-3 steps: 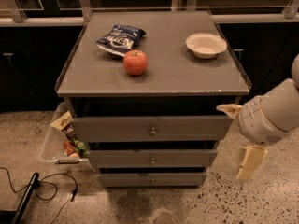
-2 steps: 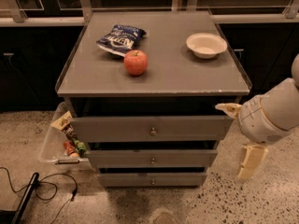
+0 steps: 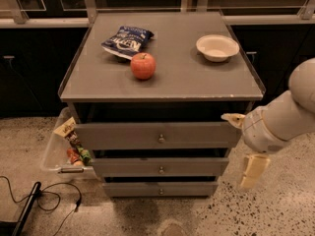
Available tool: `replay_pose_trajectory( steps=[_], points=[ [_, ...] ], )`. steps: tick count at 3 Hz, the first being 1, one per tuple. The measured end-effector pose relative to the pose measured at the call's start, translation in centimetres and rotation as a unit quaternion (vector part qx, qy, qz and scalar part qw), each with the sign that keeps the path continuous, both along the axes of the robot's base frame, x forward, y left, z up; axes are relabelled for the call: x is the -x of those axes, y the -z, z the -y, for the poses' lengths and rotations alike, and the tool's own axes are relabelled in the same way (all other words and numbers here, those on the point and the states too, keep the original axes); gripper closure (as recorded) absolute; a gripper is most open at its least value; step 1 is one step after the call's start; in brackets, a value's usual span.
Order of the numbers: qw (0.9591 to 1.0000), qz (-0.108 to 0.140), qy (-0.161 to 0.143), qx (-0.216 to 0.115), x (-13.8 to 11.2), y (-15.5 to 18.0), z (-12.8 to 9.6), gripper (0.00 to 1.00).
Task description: Open top drawer
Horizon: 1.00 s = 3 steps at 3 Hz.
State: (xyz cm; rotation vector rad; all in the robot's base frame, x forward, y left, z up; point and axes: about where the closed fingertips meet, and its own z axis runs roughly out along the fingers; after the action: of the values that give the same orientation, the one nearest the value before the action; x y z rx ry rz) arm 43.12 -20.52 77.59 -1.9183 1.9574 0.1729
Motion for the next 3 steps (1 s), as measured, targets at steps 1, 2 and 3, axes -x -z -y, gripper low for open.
replay_pose_trajectory(
  steps=[1, 2, 3],
  points=[
    [0.9996, 0.011, 0.015, 0.022, -3.2, 4.3, -0.1, 0.00],
    [0.9979, 0.047, 0.027, 0.035, -6.9, 6.9, 0.4, 0.00],
    [0.9945, 0.092, 0.036, 0.035, -10.1, 7.8, 1.3, 0.00]
  ],
)
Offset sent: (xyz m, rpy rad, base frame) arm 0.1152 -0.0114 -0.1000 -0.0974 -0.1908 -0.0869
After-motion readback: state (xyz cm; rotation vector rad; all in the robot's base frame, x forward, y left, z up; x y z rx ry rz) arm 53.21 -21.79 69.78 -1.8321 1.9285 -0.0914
